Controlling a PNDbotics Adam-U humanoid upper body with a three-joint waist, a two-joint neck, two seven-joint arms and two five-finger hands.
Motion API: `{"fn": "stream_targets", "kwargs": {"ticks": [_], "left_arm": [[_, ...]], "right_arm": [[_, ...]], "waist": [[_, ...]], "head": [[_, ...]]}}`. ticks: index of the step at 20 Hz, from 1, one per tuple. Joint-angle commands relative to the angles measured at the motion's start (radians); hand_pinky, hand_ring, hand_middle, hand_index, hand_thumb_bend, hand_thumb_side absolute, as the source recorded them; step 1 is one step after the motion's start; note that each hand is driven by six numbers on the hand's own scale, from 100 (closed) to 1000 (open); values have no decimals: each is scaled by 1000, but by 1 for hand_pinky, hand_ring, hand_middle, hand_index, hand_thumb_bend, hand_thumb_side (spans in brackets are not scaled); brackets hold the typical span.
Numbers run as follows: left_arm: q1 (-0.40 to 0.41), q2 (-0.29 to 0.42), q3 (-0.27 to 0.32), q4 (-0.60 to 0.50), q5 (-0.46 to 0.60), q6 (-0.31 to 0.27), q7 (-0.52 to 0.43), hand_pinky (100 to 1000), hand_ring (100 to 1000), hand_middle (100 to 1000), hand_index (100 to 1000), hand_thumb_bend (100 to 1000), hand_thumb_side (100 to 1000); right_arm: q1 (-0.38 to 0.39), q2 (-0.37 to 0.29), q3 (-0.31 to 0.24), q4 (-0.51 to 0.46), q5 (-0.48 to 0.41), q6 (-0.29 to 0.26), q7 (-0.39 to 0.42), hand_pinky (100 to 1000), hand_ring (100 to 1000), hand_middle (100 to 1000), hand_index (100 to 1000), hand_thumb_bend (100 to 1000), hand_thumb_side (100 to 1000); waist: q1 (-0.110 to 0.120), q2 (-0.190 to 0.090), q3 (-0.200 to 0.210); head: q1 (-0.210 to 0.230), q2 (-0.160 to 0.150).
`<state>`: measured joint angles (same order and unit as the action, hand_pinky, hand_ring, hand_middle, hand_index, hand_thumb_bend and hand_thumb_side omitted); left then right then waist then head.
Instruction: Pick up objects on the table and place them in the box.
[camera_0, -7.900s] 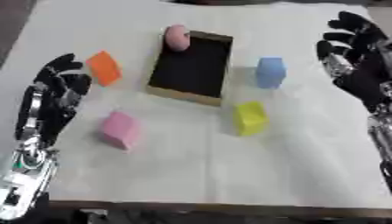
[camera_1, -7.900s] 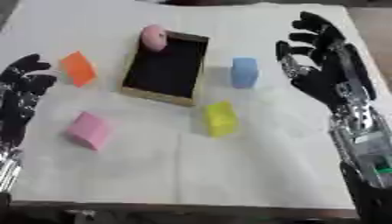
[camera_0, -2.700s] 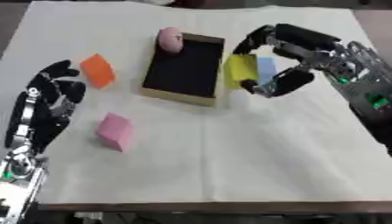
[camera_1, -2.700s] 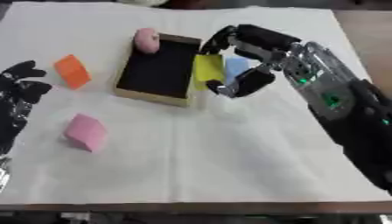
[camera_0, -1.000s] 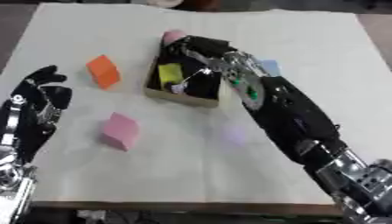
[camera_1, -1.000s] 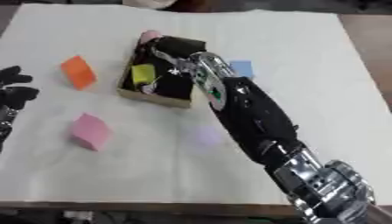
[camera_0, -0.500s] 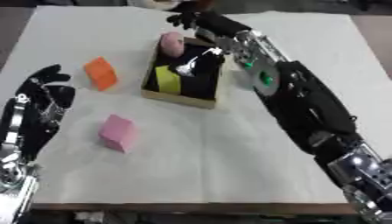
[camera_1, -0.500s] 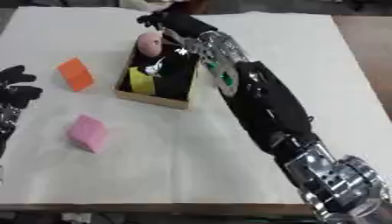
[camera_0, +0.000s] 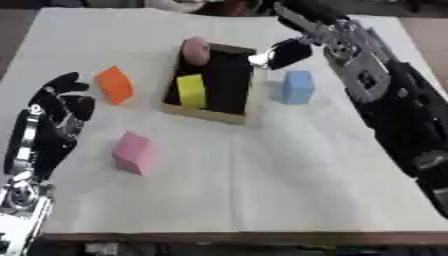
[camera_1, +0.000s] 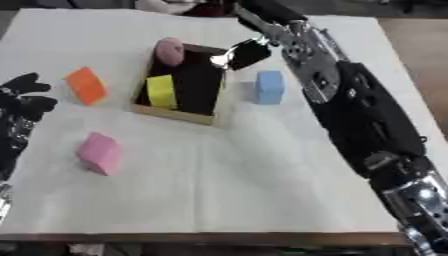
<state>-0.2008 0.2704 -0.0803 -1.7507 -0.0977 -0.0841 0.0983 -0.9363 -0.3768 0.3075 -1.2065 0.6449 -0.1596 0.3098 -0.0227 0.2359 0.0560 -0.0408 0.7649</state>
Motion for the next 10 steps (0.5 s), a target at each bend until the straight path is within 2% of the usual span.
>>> {"fn": "stream_targets", "kwargs": {"ticks": [1, 2, 3, 10], "left_arm": [[-5, 8, 11, -12, 0, -2, 4, 712, 650, 685, 854, 626, 689], [-5, 8, 11, -12, 0, -2, 4, 712, 650, 685, 854, 624, 691], [-5, 8, 12, -12, 0, -3, 4, 712, 650, 685, 854, 626, 689], [-6, 8, 14, -12, -1, -4, 5, 712, 649, 684, 854, 624, 690]], "right_arm": [[1, -63, -9, -31, -38, 4, 15, 826, 863, 867, 983, 436, 452], [8, -74, -6, -31, -46, 3, 27, 826, 862, 861, 983, 444, 413], [16, -85, -3, -29, -52, 2, 40, 826, 861, 858, 982, 430, 444], [66, -137, -2, 5, -68, -5, 93, 828, 859, 846, 972, 416, 414]], "waist": [[3, -25, 0], [3, -25, 0], [3, -24, 0], [1, -19, -4]], "head": [[7, 5], [9, 5], [9, 5], [14, 5]]}}
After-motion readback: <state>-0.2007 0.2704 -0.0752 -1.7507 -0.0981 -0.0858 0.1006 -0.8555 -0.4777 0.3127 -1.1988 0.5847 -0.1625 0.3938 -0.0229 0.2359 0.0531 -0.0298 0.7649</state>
